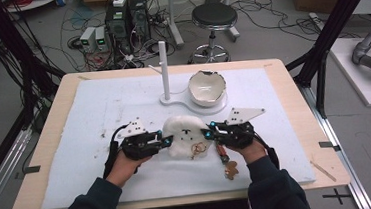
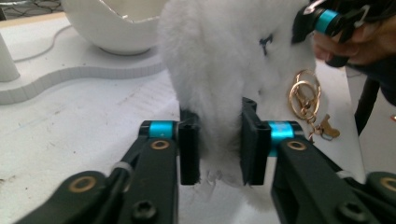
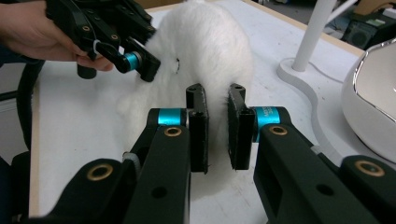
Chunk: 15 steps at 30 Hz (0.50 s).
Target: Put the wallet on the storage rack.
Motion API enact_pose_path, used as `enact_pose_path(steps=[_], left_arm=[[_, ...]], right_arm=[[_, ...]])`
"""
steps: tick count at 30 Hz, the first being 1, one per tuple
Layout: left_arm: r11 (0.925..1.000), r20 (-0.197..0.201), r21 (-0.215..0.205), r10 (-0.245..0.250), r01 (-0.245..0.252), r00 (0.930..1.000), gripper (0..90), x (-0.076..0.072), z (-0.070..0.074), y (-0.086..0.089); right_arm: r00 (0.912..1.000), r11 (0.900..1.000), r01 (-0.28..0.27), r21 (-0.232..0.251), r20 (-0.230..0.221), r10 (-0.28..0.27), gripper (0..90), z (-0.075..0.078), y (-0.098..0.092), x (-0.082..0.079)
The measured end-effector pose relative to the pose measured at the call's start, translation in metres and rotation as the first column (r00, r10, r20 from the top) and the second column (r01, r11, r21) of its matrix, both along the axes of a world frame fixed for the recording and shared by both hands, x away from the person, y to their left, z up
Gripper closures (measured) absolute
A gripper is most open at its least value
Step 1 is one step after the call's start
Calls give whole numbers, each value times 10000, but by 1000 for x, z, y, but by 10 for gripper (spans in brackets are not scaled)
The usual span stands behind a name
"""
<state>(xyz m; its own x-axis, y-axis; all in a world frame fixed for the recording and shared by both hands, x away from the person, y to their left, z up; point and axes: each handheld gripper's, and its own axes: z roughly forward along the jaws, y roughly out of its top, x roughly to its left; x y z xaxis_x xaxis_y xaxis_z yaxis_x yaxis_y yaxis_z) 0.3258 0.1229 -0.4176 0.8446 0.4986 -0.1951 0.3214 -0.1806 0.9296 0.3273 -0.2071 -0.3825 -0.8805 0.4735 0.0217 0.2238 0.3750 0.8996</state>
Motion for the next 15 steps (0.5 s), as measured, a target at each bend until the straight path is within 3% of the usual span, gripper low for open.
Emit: enact_pose_path(steps=[3,5,6,7,9,13,15], left_arm=[[9990,313,-386,222,-210,9993,775,-1,4,6],[9961,400,-767,462,-430,9981,777,-1,5,10],[9961,400,-767,462,-430,9981,778,-1,5,10],[9914,457,-1203,574,-516,9973,778,-1,6,14],[9865,529,-1579,526,-436,9972,778,-1,7,15],[9824,700,-1856,368,-232,9969,777,-3,8,15],[9809,750,-1937,307,-157,9967,777,-3,8,15]], right_arm=[[9966,9974,584,421,-602,-558,592,-3,-3,4],[9872,9928,948,734,-1352,-842,495,-7,-9,11],[9824,9921,1027,724,-1635,-898,471,-9,-11,13],[9772,9921,1019,730,-1942,-860,466,-12,-12,14],[9720,9937,786,804,-2277,-585,448,-17,-11,17],[9534,9960,224,865,-3017,48,437,-25,-1,20],[9497,9963,149,851,-3128,125,441,-26,1,20]])
